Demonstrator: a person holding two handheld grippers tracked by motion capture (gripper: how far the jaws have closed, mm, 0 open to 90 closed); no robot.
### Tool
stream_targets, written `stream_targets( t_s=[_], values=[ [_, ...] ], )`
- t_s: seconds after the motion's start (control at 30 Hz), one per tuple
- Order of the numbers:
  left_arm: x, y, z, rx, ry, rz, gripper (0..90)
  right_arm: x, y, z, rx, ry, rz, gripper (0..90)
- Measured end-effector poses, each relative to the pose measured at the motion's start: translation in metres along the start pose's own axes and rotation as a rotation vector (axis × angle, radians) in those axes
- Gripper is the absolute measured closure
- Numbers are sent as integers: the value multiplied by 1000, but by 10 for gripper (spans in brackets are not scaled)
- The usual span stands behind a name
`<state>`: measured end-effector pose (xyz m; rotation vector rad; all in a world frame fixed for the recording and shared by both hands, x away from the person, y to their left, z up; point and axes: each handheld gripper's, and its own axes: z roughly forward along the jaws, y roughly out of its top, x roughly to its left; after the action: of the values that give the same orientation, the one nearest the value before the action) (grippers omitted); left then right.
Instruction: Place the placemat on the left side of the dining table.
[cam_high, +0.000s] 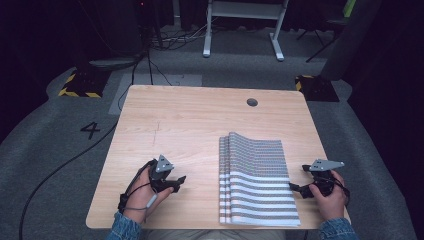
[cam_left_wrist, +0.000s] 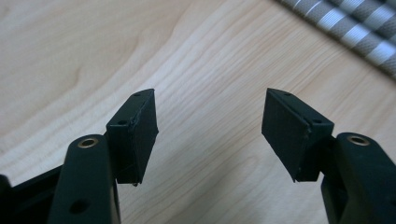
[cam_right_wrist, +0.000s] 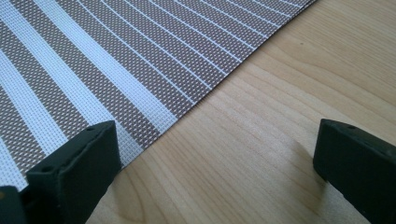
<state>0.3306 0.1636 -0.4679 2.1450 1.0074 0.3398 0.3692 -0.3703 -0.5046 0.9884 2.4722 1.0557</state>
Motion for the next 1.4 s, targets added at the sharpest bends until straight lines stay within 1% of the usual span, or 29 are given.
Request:
stream_targets(
  t_s=[0.03, 0.1, 0.17, 0.2, 0.27, 0.33, 0.37, 0.4, 0.43, 0.53, 0.57, 0.63, 0.7, 0.73, 0.8, 0.83, 0.87, 0.9, 0.93, 1.0, 1.03, 1.07, 1.13, 1.2, 1.23, 1.3, 1.33, 1.37, 1.4],
  values=[
    [-1, 2, -3, -6, -1, 0, 357, 0, 0, 0, -2, 0, 1, 7],
    [-3, 5, -8, -5, -19, 9, 354, 0, 0, 0, -4, 1, 1, 8],
    [-4, 6, -9, -9, -22, 9, 353, 0, 0, 1, -4, 1, 0, 7],
    [-5, 8, -11, -11, -44, 12, 353, 0, 0, 0, 0, 1, -1, 7],
    [-6, 9, -12, -11, -48, 15, 353, 0, 0, 0, 0, 1, -1, 7],
    [-10, 14, -15, -24, -58, 24, 352, 0, 0, 1, -4, 2, 0, 7],
    [-10, 16, -15, -29, -62, 34, 352, 0, 0, 1, -4, 1, 1, 7],
    [-10, 16, -15, -29, -62, 34, 350, 0, 0, 1, -4, 1, 1, 7],
    [-13, 19, -15, -42, -76, 31, 347, 0, 0, 0, -2, 1, 0, 7],
    [-16, 25, -14, -54, -83, 49, 342, -1, 0, 1, -2, 4, -3, 6],
    [-17, 27, -13, -53, -93, 51, 342, -1, 0, 1, -2, 5, -4, 6],
    [-18, 29, -12, -59, -97, 56, 342, -1, 0, 1, -2, 5, -5, 6],
    [-23, 36, -9, -70, -114, 67, 341, -1, 0, 1, -2, 6, -5, 5],
    [-23, 36, -9, -70, -114, 67, 340, -1, 0, 1, -2, 6, -5, 5],
    [-25, 43, -6, -79, -116, 67, 339, -1, 0, 1, -2, 6, -5, 5],
    [-25, 43, -6, -79, -116, 67, 339, -1, 0, 1, -2, 5, -5, 5],
    [-27, 47, -4, -97, -118, 61, 339, -1, 0, 1, -2, 5, -5, 5],
    [-27, 47, -4, -97, -118, 61, 340, -1, 0, 1, -2, 5, -5, 5],
    [-29, 51, -2, -110, -124, 67, 340, -1, 0, 1, -2, 5, -5, 5],
    [-30, 53, 0, -108, -133, 68, 340, -1, 0, 1, -2, 5, -5, 5],
    [-33, 56, 3, -108, -147, 79, 341, -1, 0, 1, -2, 5, -6, 5],
    [-35, 58, 5, -106, -164, 72, 341, -1, 0, 1, -2, 5, -5, 5],
    [-37, 60, 8, -105, -173, 74, 341, -1, 0, 1, -2, 5, -5, 4],
    [-44, 65, 14, -96, -200, 82, 341, -1, 0, 1, -2, 4, -5, 4],
    [-44, 65, 14, -96, -200, 82, 341, -1, 0, 1, -2, 4, -5, 4],
    [-50, 72, 26, -67, -233, 81, 331, -1, 0, 1, -2, 4, -5, 4],
    [-53, 74, 30, -45, -240, 88, 320, -1, 0, 1, -2, 4, -5, 4],
    [-55, 77, 34, -29, -240, 115, 320, -1, 0, 1, -2, 4, -5, 4],
    [-58, 79, 38, -28, -237, 122, 321, -1, 0, 1, -2, 5, -5, 4]
  ],
)
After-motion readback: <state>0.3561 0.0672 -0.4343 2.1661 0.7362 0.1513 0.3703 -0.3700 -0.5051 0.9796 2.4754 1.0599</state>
